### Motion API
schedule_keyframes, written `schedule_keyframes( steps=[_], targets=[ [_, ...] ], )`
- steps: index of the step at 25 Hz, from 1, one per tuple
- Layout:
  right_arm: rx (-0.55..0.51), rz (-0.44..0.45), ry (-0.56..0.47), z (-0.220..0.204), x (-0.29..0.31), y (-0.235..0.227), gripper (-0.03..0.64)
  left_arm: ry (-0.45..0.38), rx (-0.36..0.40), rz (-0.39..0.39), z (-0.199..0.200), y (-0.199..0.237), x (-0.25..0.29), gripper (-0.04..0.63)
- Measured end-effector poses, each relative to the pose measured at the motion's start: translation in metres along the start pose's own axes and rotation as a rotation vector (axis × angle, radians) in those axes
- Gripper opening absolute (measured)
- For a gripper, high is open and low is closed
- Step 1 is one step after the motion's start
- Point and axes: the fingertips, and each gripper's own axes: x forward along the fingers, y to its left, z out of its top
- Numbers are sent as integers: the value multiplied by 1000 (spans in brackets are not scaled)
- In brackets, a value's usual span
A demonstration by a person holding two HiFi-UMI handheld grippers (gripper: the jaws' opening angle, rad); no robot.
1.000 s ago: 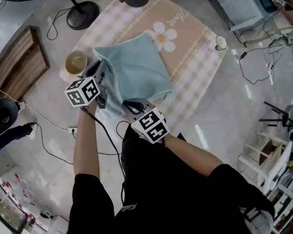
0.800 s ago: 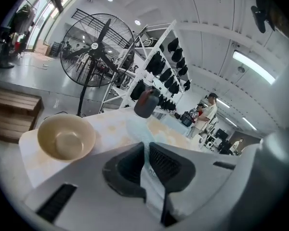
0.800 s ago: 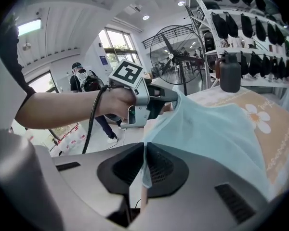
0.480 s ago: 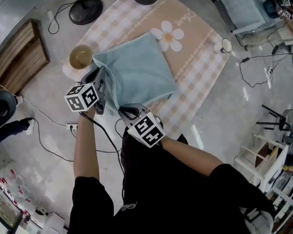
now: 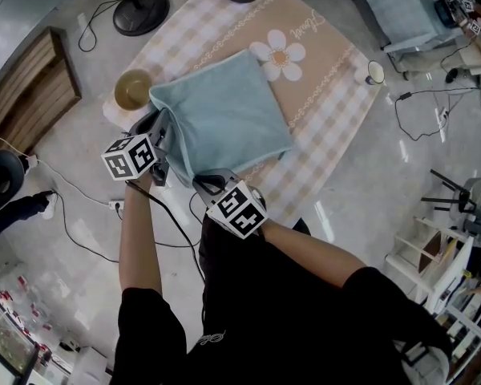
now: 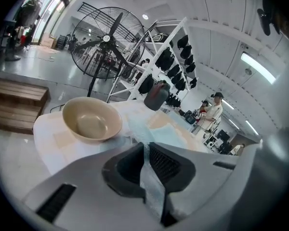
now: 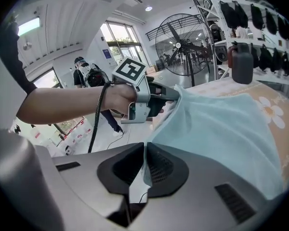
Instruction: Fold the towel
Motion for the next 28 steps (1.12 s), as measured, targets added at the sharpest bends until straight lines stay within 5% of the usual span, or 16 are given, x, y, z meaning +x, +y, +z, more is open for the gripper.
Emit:
schedule_keyframes(
  steps=[12, 15, 16, 28],
  targets=[
    [-7, 102, -7, 4, 16, 19, 21, -51, 15, 46, 14, 4, -18, 47],
    [6, 129, -44, 5, 9, 11, 189, -91, 56, 102, 23, 0, -35, 103],
    [13, 128, -50, 4, 4, 5, 196, -98, 75, 115, 23, -4, -40, 120],
    [-30, -130, -85, 8, -89, -162, 201, 45, 183, 26, -48, -109, 6, 155]
  ],
)
